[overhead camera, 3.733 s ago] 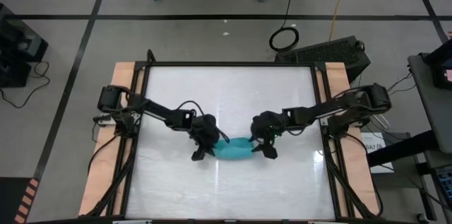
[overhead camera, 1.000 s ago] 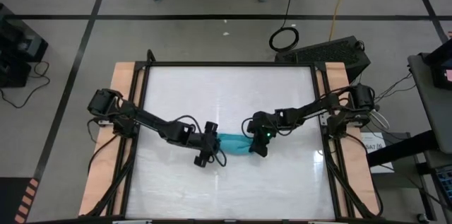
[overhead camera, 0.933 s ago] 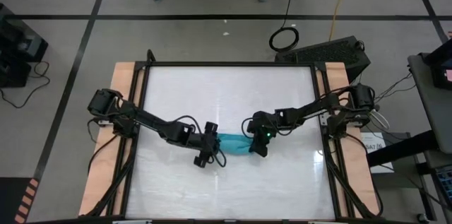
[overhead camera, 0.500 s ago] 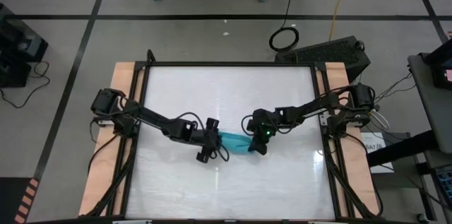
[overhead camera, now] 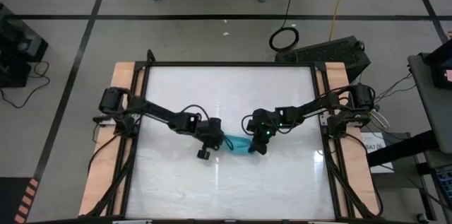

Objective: Roll towel
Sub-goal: Roll the light blue towel

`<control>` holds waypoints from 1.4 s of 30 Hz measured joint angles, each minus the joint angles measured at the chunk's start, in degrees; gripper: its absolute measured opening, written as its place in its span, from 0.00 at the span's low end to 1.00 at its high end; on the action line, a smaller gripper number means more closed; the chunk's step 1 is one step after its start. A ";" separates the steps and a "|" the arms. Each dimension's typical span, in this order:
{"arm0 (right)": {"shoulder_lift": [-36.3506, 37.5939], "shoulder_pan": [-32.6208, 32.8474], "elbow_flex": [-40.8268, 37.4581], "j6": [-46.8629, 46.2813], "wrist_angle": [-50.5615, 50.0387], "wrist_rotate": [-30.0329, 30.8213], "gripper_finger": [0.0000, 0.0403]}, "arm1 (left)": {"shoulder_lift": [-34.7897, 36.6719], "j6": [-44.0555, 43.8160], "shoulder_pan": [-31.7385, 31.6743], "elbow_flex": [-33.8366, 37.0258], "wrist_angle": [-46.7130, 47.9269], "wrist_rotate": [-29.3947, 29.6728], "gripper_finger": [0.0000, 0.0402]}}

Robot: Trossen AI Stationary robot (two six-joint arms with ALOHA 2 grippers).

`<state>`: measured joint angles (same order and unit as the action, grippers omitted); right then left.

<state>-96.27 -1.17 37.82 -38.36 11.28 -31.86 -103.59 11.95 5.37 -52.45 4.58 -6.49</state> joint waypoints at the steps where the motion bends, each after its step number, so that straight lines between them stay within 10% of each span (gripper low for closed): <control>1: 0.00 0.00 0.00 0.01 -0.13 0.00 0.12 | -0.02 -0.89 -0.63 0.00 0.08 -2.41 0.04; 17: 7.97 4.46 0.04 16.29 1.09 5.70 0.46 | -2.13 -12.05 -6.60 -0.29 3.24 -21.18 0.09; 42: 1.52 12.15 0.02 28.50 8.64 19.62 0.32 | -2.27 -20.25 -10.62 -0.17 4.26 -27.09 0.09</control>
<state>-94.74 10.98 37.85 -9.86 19.92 -12.24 -105.86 -8.30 -5.25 -52.62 8.84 -33.58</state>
